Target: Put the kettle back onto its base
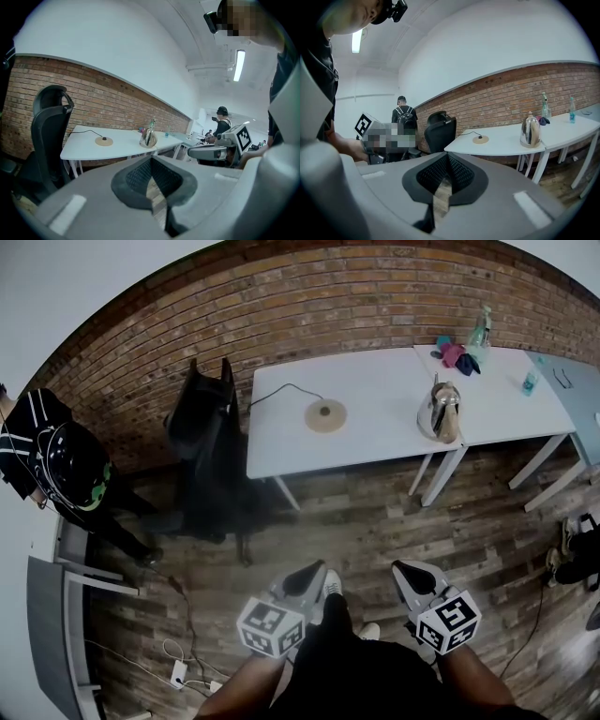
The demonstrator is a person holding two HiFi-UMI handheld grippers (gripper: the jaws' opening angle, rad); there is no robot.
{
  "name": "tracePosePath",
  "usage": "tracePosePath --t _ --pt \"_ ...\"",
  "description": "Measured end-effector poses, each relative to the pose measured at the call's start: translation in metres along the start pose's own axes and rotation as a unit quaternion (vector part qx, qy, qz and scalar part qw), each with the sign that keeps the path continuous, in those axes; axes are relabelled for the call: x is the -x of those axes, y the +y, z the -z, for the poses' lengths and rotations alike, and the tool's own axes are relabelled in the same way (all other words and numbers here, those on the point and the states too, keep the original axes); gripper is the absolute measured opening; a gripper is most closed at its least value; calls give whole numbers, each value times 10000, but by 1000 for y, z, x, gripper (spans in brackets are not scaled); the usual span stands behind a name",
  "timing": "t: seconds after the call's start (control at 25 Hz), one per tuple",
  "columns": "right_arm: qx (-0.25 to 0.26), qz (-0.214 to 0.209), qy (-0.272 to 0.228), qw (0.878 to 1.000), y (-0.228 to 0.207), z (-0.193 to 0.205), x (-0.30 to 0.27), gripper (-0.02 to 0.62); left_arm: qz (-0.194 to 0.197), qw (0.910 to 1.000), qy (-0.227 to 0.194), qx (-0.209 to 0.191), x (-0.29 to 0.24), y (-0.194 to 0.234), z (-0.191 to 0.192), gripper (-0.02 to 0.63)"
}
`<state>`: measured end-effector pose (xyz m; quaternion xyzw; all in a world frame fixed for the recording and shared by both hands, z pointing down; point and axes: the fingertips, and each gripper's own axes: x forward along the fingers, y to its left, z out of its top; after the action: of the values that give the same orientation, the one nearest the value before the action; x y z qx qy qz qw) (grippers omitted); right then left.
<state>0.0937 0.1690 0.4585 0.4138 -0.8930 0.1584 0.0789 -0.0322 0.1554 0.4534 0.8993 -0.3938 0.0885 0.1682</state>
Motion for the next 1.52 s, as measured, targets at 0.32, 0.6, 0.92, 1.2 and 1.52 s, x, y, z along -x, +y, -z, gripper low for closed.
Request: tracePosePath --t 0.32,0.6,0.92,1.2,1.52 --pt "-69 -4 117 9999 -7 -2 -21 28 -38 9999 118 41 -9 21 1 0" --pt "-123 -19 255 9996 -17 -5 -48 28 -51 9997 191 133 -21 47 -2 0" --pt "-222 7 369 9991 -37 -8 -78 28 -94 9993 270 221 -42 75 -3 0" --pt "-286 12 456 9985 -53 -11 -109 27 -93 9989 363 286 -58 100 -5 0" --pt "-325 13 530 9981 -71 -17 -141 28 -203 9983 453 314 -74 133 -6 0"
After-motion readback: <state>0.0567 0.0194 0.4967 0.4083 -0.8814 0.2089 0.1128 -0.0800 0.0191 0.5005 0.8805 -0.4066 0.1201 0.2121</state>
